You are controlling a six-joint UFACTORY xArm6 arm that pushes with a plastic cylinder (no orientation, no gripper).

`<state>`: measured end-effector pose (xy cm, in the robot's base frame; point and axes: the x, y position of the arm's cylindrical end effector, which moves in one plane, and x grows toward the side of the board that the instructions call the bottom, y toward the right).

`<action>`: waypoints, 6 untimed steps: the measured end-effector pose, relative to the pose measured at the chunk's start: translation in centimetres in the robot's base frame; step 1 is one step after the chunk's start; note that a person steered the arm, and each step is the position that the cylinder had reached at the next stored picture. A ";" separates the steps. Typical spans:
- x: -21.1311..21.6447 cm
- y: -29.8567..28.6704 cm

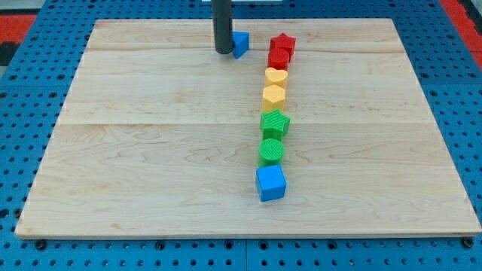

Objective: Slide the blue triangle above the red star

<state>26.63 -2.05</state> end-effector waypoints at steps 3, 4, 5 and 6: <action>-2.8 2.5; -2.9 3.4; -3.0 3.4; -3.4 3.5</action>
<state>23.24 1.45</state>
